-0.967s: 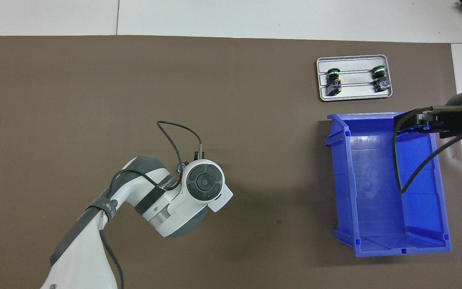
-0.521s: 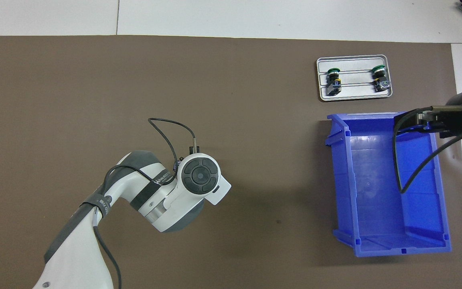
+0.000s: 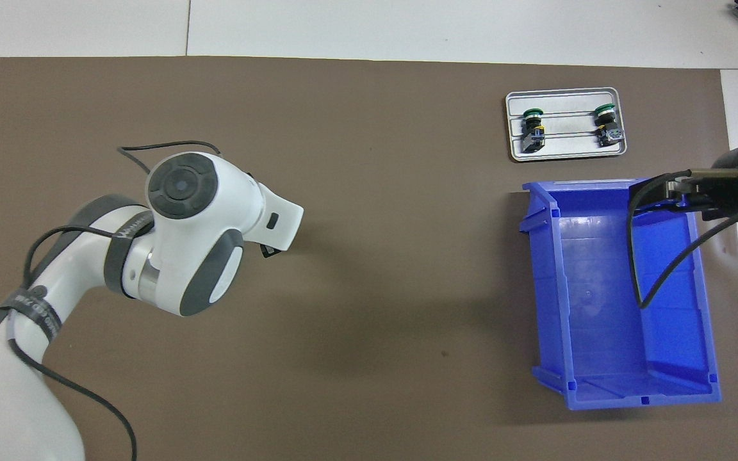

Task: Place and press button with both arms

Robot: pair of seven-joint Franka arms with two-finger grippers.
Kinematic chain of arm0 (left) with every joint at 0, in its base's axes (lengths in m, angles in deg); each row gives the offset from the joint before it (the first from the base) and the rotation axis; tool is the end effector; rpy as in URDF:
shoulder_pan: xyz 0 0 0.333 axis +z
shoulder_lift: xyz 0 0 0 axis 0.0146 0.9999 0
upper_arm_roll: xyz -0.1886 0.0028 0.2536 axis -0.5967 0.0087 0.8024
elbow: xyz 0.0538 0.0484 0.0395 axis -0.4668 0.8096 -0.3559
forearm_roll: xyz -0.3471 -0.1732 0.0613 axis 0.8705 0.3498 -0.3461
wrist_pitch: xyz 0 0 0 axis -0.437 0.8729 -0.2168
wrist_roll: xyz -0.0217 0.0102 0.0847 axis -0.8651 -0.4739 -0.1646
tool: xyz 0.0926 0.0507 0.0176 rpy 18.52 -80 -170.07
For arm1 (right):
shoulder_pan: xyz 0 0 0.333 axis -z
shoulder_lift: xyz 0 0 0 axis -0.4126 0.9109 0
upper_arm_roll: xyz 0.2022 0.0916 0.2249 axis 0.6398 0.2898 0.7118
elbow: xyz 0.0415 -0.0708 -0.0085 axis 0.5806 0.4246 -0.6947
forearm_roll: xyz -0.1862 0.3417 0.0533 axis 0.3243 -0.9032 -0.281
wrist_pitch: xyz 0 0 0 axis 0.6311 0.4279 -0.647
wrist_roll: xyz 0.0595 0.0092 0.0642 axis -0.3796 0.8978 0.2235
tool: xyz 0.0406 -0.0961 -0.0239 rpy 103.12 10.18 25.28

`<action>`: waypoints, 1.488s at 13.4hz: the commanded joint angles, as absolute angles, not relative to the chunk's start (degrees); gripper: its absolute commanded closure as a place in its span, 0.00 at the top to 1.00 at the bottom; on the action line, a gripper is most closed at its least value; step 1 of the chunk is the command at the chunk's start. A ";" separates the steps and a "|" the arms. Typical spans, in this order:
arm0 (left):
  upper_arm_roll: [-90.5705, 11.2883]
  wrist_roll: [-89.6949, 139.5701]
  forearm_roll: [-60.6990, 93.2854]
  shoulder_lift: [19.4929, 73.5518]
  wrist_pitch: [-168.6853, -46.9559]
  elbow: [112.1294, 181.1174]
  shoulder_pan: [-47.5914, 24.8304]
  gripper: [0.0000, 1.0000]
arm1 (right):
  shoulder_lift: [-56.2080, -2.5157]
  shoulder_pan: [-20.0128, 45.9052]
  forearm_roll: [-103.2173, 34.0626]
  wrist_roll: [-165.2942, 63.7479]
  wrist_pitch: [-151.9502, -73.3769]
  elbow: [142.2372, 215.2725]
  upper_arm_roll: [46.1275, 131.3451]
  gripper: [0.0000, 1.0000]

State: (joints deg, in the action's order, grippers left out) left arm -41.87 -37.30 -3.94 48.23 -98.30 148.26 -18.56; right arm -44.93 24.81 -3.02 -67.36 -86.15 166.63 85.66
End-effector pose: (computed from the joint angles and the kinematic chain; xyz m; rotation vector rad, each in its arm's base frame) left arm 0.5560 -0.2554 0.3938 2.5389 -1.7246 0.1941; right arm 0.5526 0.0337 0.6174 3.1211 -0.1309 -0.0057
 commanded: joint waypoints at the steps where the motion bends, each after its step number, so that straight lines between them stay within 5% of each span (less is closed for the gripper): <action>1: -42.41 -44.61 10.70 44.46 -97.67 150.53 -12.90 0.09 | -46.11 25.87 -4.25 -65.98 -86.21 167.82 86.19 1.00; 8: -42.33 -71.50 47.52 37.88 -115.77 168.45 -9.27 0.04 | -46.11 25.87 -4.25 -65.98 -86.21 167.82 86.19 1.00; 20: -42.33 -105.98 86.75 37.34 -109.72 175.85 -9.80 0.00 | -46.11 25.87 -4.25 -65.89 -86.21 167.82 86.19 1.00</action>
